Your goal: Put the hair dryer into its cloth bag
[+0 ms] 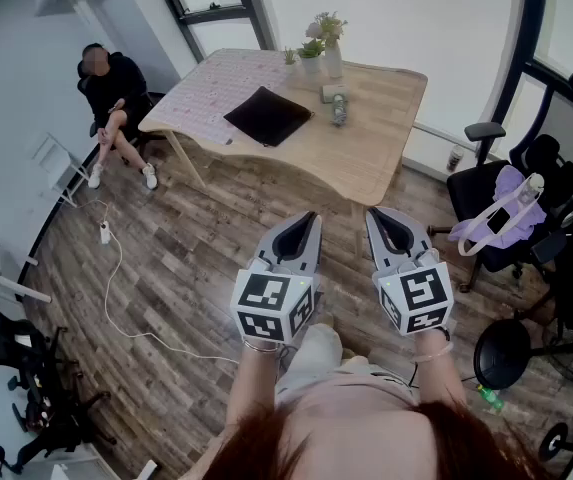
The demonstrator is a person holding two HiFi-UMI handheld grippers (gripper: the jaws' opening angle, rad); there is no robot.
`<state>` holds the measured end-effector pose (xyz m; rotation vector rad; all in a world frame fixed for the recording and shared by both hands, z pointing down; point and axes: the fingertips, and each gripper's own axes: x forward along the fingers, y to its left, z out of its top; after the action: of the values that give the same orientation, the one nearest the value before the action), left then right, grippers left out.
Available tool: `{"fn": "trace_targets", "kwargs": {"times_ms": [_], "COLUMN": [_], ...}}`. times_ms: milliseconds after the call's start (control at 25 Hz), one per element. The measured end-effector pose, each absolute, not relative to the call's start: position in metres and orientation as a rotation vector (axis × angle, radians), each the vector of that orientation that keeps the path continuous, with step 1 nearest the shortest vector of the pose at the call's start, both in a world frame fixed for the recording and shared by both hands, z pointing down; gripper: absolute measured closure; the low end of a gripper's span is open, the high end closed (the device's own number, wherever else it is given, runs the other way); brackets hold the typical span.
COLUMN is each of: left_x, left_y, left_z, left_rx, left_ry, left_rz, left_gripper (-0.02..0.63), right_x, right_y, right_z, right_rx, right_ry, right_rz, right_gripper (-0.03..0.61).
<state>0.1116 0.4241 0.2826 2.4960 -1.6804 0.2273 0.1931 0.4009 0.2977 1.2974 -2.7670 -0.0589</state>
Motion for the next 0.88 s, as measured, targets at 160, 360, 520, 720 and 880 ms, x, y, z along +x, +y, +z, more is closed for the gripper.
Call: {"fn": "trace_targets", "kwargs": {"times_ms": [160, 360, 520, 720, 880], "left_x": [0.114, 0.107, 0.099, 0.086, 0.073], "left_y": [0.414, 0.401, 0.386, 0.368, 0.351], "left_z": [0.283, 0.282, 0.284, 0.29, 0.293], "left_rx": [2.504, 2.507, 2.51, 2.507, 2.502], "left_ry": [-1.673, -1.668, -1.662, -1.652, -1.64], "left_rz": [0.231, 0.224, 0.217, 0.22, 0.22], "left_gripper": [0.595, 0.595, 0.595, 0.595, 0.595], "right_x": [0.194, 0.186, 0.179, 0.167, 0.154], "right_y": [0.39, 0.381, 0.368, 0.35, 0.335], "right_z": [0.297, 0.299, 0.302, 0.308, 0.313], "right_rx": [1.314, 1.315, 1.315, 1.316, 1.313], "right_ry": [-2.781, -2.777, -2.773, -2.771, -2.767], "right_rz": [-0.044, -0.044, -0.037, 0.002, 0.048], "right_gripper": [0.578, 0.578, 0.578, 0.578, 0.578]}}
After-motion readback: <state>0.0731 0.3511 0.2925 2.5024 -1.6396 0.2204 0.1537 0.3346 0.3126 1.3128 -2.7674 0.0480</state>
